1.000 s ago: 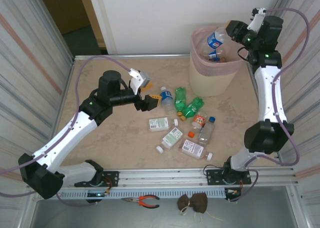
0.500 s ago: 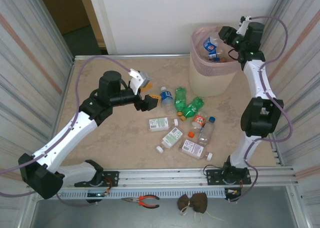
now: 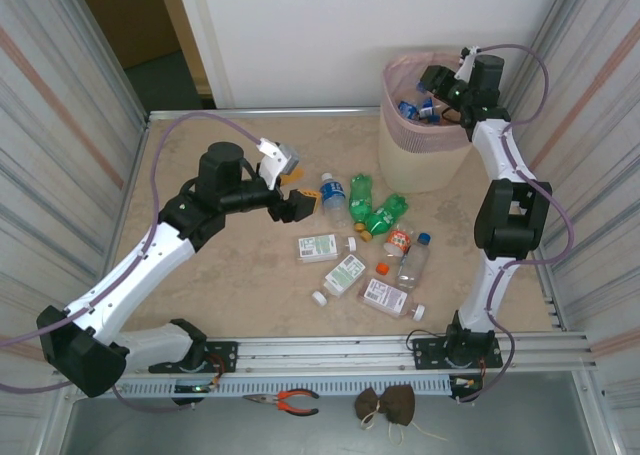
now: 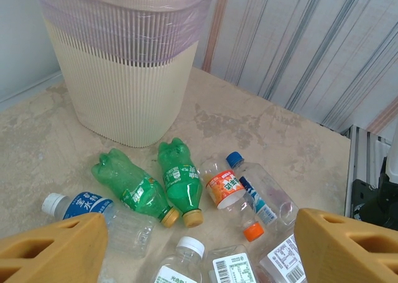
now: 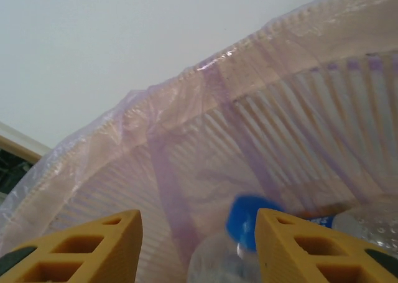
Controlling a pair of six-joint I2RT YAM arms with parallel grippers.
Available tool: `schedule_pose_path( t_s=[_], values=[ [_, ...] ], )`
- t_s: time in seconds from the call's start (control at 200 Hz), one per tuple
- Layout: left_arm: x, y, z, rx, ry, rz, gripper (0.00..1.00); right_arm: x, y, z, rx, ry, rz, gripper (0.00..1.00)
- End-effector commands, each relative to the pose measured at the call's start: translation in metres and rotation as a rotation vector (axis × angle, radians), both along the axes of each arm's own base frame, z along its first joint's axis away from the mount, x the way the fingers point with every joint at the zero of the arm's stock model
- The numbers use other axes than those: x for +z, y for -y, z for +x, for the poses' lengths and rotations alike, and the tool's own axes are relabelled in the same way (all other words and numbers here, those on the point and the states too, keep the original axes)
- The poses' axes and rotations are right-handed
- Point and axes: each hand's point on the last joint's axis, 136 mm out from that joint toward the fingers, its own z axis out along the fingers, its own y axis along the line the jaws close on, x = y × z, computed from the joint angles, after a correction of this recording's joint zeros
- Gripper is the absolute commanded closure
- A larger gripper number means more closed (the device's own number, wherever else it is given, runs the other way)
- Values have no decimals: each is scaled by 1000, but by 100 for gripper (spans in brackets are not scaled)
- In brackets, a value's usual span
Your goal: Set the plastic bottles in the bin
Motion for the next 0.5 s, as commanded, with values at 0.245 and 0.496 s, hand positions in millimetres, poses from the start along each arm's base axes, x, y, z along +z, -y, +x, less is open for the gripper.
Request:
schedule_pose_path(
  t_s=[0.245, 0.496],
  values=[
    [-4, -1, 5, 32, -30, 11, 23, 60, 11, -23, -51, 72, -146, 45],
    [-30, -1, 29, 159, -133, 85, 25, 94, 4, -60, -27, 118, -159, 46]
  ],
)
